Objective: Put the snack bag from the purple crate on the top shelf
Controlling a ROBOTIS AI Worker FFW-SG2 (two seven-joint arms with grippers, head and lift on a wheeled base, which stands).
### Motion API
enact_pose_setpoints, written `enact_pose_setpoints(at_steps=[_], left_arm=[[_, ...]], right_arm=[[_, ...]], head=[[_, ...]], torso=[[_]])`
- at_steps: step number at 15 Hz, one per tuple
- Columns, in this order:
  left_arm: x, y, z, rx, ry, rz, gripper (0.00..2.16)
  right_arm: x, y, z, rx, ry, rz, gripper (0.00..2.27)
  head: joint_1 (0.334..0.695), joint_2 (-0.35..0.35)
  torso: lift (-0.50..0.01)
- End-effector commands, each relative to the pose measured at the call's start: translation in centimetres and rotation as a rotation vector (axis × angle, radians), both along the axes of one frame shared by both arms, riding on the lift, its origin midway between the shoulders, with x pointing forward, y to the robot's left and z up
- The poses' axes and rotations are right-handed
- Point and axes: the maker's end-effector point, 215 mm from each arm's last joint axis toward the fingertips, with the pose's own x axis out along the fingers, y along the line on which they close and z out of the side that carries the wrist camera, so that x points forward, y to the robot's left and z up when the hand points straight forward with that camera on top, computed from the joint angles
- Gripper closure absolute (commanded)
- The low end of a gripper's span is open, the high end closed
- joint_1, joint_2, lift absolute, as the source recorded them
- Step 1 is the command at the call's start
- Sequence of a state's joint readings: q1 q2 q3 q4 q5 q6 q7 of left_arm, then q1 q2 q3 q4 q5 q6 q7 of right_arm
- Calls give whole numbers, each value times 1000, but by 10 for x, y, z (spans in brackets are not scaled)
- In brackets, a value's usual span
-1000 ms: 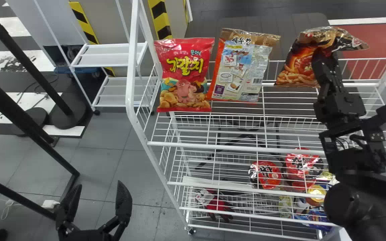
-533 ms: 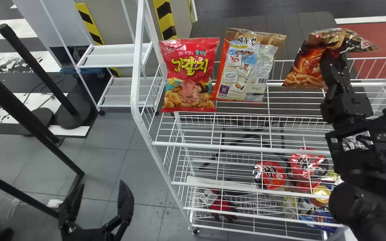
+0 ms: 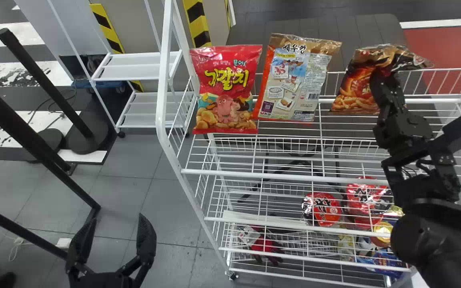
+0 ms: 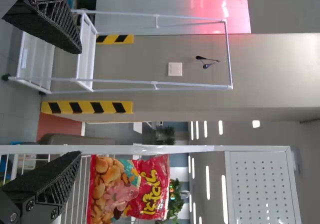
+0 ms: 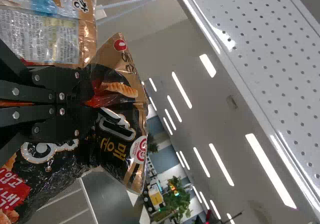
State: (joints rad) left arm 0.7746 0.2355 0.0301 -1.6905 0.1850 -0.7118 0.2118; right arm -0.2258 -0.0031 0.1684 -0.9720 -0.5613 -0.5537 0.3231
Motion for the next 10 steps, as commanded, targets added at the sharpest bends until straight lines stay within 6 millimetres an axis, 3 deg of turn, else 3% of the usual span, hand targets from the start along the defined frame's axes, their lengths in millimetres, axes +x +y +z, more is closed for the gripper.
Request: enact_pose_setpoints(at_steps=[1,4,7,10], left_arm=[[-1,1,3,-2,-11,2,90],[-2,4,4,-1,-16,8,90],[-5,6,14,-4,-50,19,90],[-7,6,21,-1,-64,16,90]], right_arm=[[5,3,-7,-13,18,4,1453],[6,2,-9,-11,21,1,1416],[8,8,-8,-30,22,19,1183],[11,20,-16,-63,48,49,1183]], head=[[695,214],[695,218],[695,220],[695,233]], torso=[[0],[0],[0],[0]])
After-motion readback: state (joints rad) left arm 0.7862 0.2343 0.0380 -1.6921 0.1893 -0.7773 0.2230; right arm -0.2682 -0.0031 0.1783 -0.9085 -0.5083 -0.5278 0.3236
